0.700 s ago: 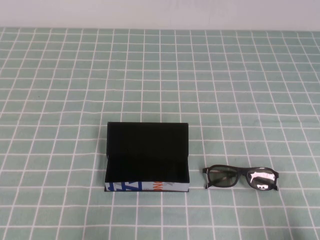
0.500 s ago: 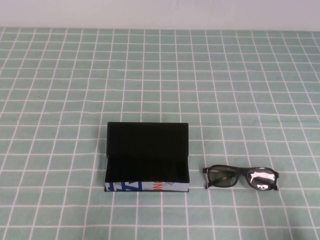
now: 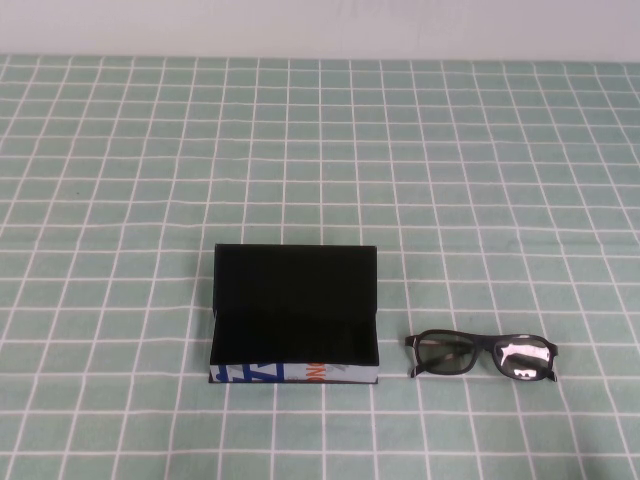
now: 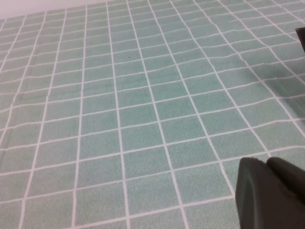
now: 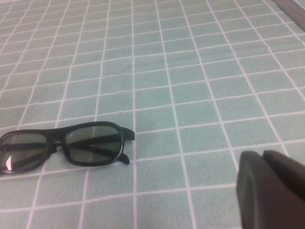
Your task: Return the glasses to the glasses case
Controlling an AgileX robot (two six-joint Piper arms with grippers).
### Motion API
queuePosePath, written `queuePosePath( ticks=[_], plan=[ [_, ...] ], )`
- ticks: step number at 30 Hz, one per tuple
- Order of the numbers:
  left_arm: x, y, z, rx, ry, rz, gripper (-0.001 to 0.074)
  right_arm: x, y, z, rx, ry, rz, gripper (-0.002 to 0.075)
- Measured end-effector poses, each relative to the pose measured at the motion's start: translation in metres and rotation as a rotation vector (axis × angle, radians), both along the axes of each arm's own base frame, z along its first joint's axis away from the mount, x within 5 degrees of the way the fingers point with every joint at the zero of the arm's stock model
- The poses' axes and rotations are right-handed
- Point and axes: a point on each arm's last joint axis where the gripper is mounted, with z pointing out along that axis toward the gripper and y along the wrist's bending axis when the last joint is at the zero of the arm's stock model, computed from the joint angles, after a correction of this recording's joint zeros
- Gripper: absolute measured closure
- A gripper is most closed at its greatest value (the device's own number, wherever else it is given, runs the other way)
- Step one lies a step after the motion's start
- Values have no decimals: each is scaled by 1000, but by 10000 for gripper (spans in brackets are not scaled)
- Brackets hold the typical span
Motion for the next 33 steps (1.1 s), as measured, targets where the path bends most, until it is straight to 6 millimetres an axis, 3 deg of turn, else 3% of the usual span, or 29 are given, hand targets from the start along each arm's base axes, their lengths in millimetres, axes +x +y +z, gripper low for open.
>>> queuePosePath(
  ticks=[27, 33],
  plan=[
    [0, 0, 0, 3, -1, 0, 737, 0, 0, 0, 0, 0, 0, 737],
    [1, 0, 2, 35, -40, -6, 737, 2, -1, 5, 1, -73, -8, 737]
  ],
)
